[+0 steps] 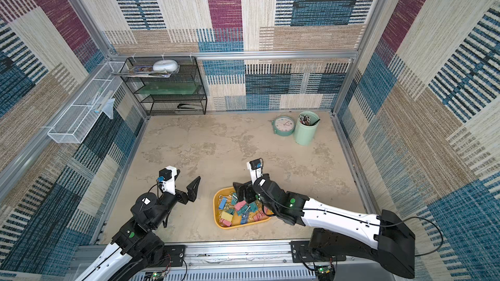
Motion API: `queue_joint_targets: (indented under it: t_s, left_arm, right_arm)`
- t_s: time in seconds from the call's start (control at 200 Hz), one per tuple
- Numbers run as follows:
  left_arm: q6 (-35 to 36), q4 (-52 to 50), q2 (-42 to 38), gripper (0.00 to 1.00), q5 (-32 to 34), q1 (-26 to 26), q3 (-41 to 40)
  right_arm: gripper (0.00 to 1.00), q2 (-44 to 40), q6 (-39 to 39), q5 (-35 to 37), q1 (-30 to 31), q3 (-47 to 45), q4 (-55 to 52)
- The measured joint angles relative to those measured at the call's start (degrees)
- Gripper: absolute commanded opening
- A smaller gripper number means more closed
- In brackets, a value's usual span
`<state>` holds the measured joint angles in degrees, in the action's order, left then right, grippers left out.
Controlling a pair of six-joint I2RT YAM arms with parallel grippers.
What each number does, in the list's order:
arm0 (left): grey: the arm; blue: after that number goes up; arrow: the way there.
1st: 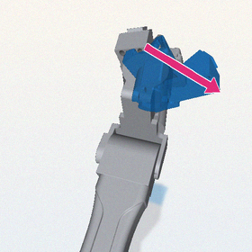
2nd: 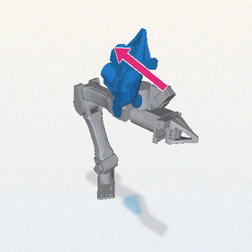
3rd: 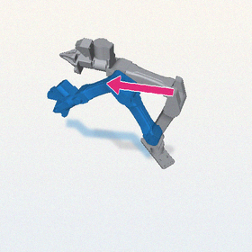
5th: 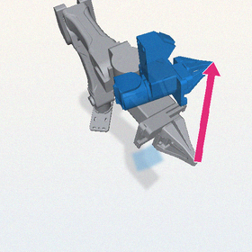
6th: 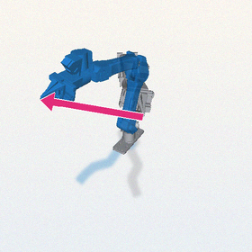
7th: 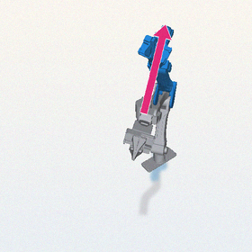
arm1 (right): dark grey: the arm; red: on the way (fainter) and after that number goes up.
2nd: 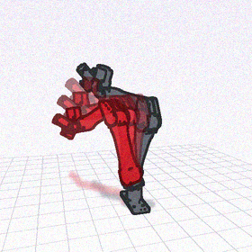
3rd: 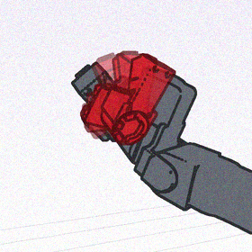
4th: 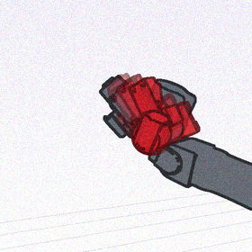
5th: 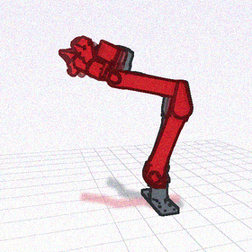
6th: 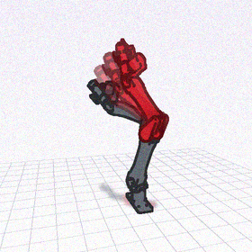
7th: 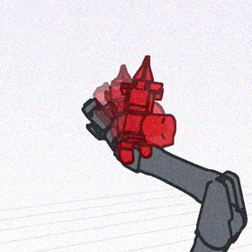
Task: Put the binder clips in the storage box
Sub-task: Reset both arms
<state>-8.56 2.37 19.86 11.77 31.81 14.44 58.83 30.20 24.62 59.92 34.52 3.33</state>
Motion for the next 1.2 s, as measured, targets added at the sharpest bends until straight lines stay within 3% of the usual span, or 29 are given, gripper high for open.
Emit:
queue_joint_targets:
  t_s: [0.2, 0.321, 0.421, 0.566, 0.761, 0.922, 1.067, 1.112, 1.197]
  left_arm:
    - [3.28, 2.8, 3.06, 0.99, 15.43, -0.09, -1.18]
    - [9.94, 9.88, 7.96, 0.99, 22.56, -1.05, -4.09]
    - [14.62, 15.28, 13.42, 1.0, 23.58, -4.92, -5.7]
    - [16.02, 20.81, 26.08, 1.0, 18.45, -15.52, -3.04]
    - [12.9, 29.57, 43.85, 1.0, 8.09, -26.38, 0.44]
    - [10.38, 36.11, 57.02, 1.0, 0.48, -31.17, 5.6]
    - [8.55, 42.14, 67.08, 0.99, -6.19, -34.12, 8.24]
    - [8.52, 41.51, 67.58, 1.0, -7.65, -34.4, 7.93]
    - [8.22, 43.45, 68.08, 1.0, -10.32, -34.36, 7.76]
  right_arm:
    - [1.0, -11.5, -6.32, 14.12, -14.78, -9.46, 5.9]
    - [1.0, -14.23, -12.59, 16.98, -25.0, -16.94, 13.22]
    - [1.0, -13.03, -17.9, 16.63, -32.28, -21.4, 21.2]
    - [1.0, -4.5, -20.41, 12.02, -44.06, -21.99, 29.18]
    - [1.0, 14.12, -25.18, 5.95, -51.1, -18.84, 44.72]
    - [1.0, 27.91, -28.26, 1.46, -54.82, -15.96, 54.07]
    - [1.0, 27.91, -28.24, -4.11, -58.16, -19.82, 62.27]
    - [1.0, 30.16, -28.22, -5.22, -58.66, -22.03, 66.64]
    - [0.99, 29.55, -28.0, -7.32, -58.97, -22.16, 65.31]
